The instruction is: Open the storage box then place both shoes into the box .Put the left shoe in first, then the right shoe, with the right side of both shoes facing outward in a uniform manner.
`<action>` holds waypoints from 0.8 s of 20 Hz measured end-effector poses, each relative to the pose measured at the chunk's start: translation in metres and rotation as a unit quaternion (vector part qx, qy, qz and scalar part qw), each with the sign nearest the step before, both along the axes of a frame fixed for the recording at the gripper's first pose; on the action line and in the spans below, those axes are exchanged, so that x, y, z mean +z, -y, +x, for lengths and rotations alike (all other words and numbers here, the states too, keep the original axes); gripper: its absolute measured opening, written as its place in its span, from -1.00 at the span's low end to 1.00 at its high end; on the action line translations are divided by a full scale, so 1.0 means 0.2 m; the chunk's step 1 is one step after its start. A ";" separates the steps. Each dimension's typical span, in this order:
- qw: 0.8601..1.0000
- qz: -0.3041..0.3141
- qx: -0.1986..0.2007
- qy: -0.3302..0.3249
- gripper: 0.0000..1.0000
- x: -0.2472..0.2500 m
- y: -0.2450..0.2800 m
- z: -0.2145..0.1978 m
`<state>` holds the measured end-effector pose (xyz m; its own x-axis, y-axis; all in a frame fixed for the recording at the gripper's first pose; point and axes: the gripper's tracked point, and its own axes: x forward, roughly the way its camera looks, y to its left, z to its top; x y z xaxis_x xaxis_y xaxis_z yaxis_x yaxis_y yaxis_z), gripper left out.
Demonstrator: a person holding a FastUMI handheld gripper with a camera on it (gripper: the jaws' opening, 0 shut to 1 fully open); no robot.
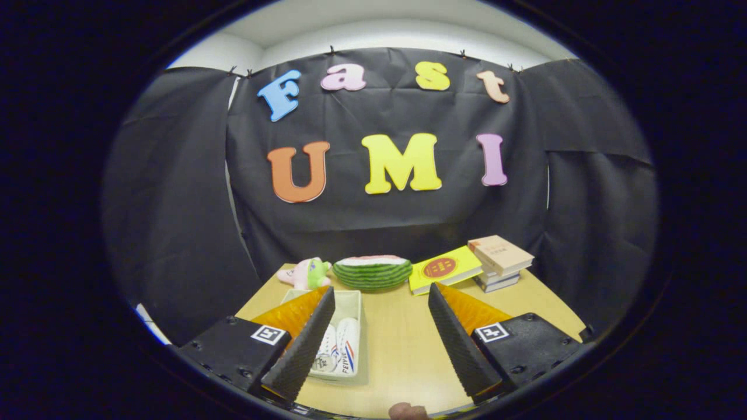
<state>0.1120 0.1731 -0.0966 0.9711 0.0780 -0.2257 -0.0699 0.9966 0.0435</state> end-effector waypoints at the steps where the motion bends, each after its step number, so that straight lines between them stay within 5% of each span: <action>1: 1.000 -0.002 -0.001 0.012 1.00 0.03 0.02 -0.04; 16: 0.995 -0.020 -0.005 0.099 1.00 0.23 0.25 -0.49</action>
